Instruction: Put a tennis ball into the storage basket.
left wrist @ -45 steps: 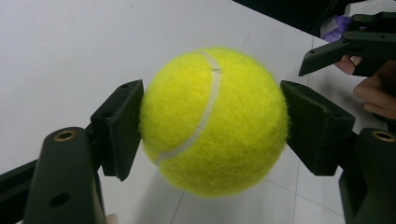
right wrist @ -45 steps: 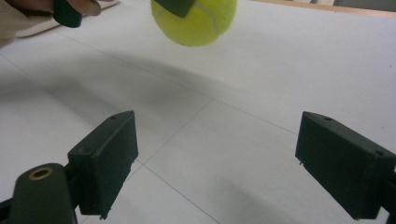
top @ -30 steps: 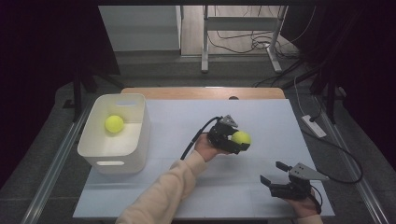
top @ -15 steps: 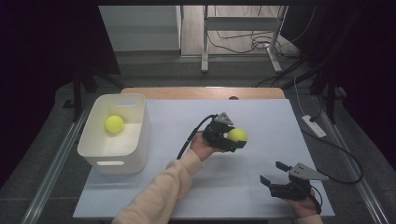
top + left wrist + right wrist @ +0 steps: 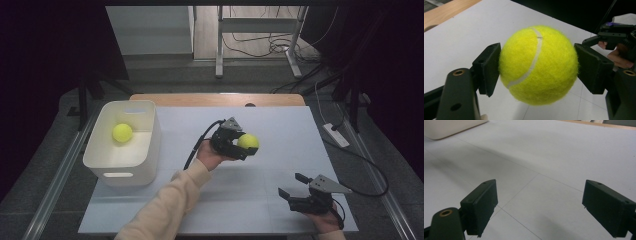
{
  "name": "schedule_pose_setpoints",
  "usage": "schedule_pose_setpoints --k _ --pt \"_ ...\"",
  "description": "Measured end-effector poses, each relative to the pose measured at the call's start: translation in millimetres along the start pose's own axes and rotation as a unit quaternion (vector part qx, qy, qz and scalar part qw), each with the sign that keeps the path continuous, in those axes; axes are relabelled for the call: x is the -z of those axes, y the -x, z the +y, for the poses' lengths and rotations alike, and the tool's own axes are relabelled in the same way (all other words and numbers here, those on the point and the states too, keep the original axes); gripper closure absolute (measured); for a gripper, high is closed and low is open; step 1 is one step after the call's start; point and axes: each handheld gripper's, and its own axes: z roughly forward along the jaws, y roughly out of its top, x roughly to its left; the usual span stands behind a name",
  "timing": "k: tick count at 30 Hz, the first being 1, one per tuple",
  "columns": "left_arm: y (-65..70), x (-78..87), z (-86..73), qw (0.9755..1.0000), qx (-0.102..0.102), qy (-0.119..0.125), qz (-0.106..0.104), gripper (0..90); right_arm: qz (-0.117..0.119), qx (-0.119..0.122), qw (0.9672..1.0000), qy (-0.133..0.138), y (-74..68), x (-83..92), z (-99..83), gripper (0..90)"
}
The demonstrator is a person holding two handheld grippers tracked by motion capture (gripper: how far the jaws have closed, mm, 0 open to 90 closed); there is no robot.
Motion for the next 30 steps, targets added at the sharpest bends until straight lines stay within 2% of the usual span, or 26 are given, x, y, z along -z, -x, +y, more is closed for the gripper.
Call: schedule_pose_setpoints --k 7,30 --pt "-1.2 11.4 -0.5 0.9999 -0.001 0.009 0.009 26.6 0.001 -0.001 1.0000 0.000 -0.8 -0.6 0.1 12.9" --pt "-7.9 32.4 -2.2 0.9992 0.008 0.032 0.024 26.6 -0.001 0.000 1.0000 0.000 0.1 0.0 0.0 12.9"
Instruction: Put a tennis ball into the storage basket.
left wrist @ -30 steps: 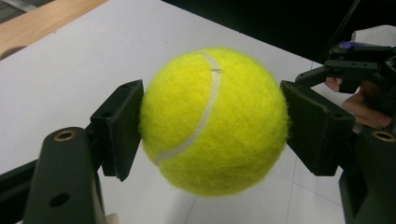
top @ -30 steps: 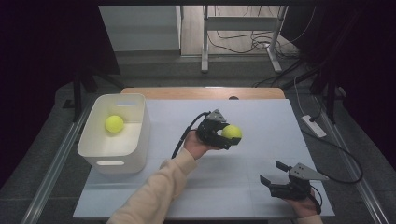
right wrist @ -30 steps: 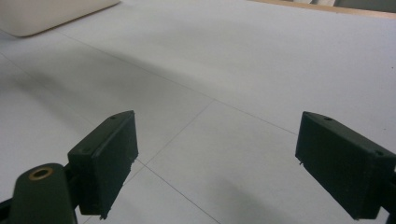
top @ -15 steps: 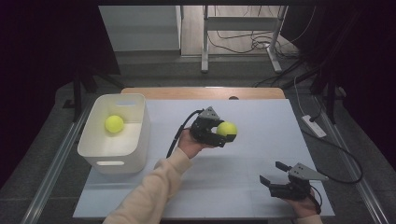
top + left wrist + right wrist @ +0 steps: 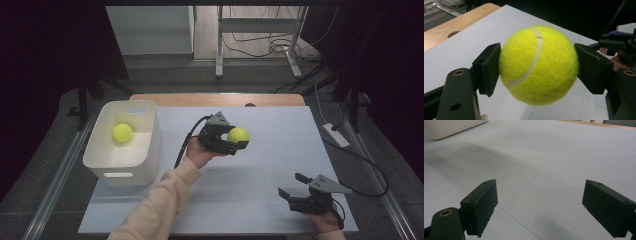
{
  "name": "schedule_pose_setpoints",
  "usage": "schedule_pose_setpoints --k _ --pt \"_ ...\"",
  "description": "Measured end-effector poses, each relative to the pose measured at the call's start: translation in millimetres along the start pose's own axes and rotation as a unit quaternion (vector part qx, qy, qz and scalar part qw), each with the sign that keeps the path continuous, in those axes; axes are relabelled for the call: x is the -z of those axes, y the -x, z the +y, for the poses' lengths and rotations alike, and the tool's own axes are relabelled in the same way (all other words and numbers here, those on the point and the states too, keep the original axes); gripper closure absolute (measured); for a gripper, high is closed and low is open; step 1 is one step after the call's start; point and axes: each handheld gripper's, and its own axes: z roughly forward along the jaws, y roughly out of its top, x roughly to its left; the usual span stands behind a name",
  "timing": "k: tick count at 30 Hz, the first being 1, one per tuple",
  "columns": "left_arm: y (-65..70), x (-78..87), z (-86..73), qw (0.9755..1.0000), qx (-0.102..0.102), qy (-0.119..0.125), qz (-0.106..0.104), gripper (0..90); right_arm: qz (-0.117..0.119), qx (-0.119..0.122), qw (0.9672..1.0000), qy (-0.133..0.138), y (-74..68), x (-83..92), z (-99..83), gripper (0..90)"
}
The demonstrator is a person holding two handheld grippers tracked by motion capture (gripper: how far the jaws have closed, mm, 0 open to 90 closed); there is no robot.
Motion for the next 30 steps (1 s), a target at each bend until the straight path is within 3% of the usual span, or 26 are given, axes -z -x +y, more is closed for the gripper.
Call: schedule_pose_setpoints --k 30 --pt "-7.9 34.2 1.2 0.9994 0.003 0.024 0.023 26.6 -0.002 0.001 1.0000 0.001 0.1 0.0 0.2 12.9"
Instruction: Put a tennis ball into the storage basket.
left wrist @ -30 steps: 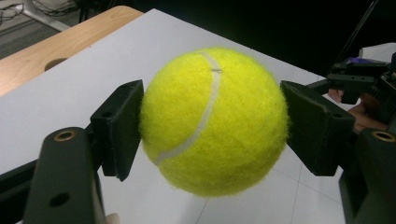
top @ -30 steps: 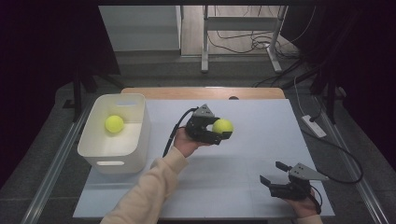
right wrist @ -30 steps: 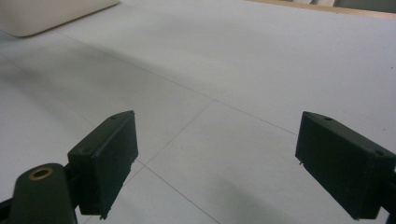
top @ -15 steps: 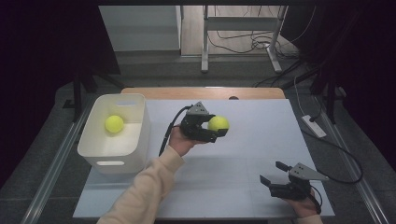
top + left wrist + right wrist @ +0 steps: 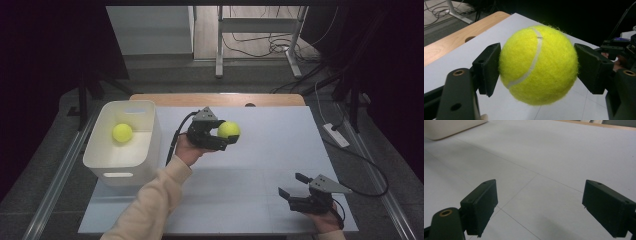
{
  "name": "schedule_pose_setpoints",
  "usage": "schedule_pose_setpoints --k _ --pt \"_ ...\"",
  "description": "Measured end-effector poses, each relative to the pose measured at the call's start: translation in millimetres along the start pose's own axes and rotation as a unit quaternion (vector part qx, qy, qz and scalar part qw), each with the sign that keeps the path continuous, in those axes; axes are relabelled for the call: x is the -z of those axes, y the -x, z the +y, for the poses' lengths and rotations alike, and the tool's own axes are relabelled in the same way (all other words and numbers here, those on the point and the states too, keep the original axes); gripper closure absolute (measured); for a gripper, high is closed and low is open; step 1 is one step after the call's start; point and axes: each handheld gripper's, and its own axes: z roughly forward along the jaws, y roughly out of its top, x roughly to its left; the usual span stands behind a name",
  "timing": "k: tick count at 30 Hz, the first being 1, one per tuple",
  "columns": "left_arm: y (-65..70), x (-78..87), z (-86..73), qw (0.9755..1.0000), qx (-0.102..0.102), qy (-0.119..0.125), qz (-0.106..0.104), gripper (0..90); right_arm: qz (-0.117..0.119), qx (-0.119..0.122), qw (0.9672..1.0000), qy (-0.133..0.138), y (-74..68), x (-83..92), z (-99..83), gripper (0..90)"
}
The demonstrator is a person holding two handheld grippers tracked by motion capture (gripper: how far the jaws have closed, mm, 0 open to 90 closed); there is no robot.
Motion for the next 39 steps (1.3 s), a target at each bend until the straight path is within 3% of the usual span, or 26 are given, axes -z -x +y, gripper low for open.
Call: schedule_pose_setpoints --k 39 --pt "-16.9 46.9 -8.4 0.9985 0.016 0.029 0.044 26.6 0.000 0.001 1.0000 0.001 0.2 -1.3 0.9 12.9"
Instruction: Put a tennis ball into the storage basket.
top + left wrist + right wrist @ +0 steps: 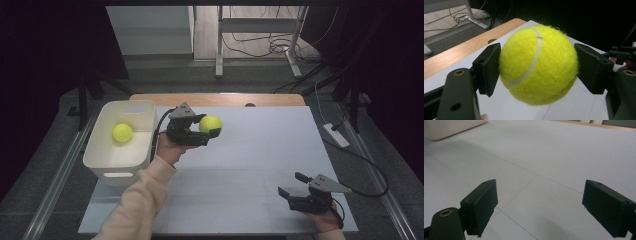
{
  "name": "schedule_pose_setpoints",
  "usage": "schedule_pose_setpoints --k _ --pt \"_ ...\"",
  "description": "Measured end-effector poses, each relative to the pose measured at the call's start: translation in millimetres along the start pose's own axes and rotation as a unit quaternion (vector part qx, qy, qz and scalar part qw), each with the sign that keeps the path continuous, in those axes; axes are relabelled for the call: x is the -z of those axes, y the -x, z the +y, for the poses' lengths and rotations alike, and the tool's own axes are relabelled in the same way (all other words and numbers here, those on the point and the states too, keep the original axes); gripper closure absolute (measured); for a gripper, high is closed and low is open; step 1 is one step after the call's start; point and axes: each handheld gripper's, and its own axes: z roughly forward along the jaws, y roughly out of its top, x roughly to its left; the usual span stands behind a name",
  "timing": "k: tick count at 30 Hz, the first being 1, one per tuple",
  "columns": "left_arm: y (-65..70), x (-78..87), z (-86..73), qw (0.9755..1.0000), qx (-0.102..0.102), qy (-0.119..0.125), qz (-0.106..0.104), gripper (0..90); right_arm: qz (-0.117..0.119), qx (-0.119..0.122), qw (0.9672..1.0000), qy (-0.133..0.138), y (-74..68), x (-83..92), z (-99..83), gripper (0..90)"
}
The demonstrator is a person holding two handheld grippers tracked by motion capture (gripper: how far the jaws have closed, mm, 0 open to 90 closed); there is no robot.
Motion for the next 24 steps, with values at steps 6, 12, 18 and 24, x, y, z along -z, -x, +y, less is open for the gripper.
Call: schedule_pose_setpoints --k 6,12,18,24 --pt "-3.5 5.8 -1.4 1.0000 0.003 0.005 0.007 26.7 0.000 0.000 1.0000 0.000 0.1 0.1 0.1 12.9" --pt "-5.8 9.8 -2.7 0.9999 0.006 0.008 0.014 26.7 0.001 0.000 1.0000 0.001 -0.1 -0.3 0.0 12.8" --pt "-8.5 16.5 -3.2 0.9997 0.007 0.012 0.021 26.7 0.000 0.000 1.0000 0.001 -0.2 -0.4 0.1 12.9" --pt "-10.4 21.1 -3.6 0.9996 0.008 0.014 0.025 26.6 0.000 0.000 1.0000 0.001 -0.3 -0.5 0.2 12.9"
